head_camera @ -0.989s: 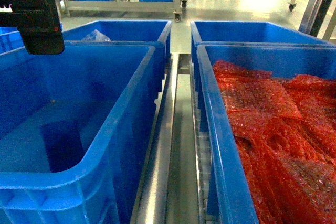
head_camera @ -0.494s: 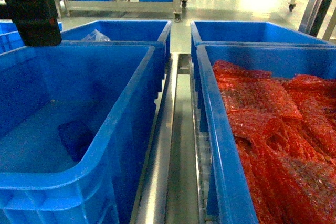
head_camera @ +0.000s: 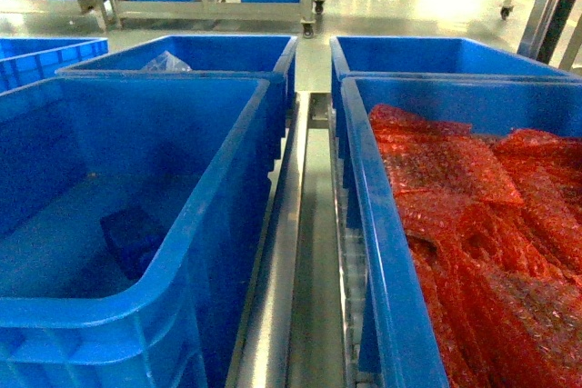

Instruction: Pick blue part to blue bin on bottom shelf

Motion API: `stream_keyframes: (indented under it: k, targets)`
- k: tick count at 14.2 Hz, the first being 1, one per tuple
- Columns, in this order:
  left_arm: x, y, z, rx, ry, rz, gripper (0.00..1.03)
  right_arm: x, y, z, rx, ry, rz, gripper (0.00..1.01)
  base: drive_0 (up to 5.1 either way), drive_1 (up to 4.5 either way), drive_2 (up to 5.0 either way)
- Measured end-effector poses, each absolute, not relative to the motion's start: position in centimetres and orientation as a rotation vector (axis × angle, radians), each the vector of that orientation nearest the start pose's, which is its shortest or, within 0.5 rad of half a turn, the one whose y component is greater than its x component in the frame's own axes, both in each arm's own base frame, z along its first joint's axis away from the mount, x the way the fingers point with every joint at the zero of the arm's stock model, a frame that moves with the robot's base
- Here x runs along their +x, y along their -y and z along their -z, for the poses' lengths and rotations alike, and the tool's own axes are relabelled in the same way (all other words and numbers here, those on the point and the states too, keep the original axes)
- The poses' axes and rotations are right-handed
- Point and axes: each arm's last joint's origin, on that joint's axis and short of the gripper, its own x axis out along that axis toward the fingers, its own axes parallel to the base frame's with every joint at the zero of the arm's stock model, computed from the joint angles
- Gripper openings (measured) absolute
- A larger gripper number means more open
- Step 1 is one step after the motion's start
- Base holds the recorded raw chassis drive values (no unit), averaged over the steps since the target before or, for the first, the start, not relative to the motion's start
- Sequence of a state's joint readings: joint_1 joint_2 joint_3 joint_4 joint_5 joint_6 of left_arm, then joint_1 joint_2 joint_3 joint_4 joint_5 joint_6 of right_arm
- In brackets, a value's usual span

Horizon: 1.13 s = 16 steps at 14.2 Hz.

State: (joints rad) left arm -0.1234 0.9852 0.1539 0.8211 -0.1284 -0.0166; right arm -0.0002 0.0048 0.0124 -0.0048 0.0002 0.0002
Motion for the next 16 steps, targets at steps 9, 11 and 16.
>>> stream_keyframes:
  k: [9,11,16]
  targets:
    - [13.3,0.0,-16.7,-0.015,0.002,0.002,0.02,9.7,0.0,-16.7,0.000,0.003,0.000,0.98,0.0,0.00,0.0]
    - [12.8,0.0,-16.9,-0.015,0.002,0.002,0.02,9.7,0.0,-16.7,0.000,0.003,0.000,0.98,0.0,0.00,0.0]
    - [11.6,0.0,-17.0,-0.015,0.013,0.002,0.02,9.7,0.0,-16.7,0.000,0.003,0.000,0.98,0.0,0.00,0.0]
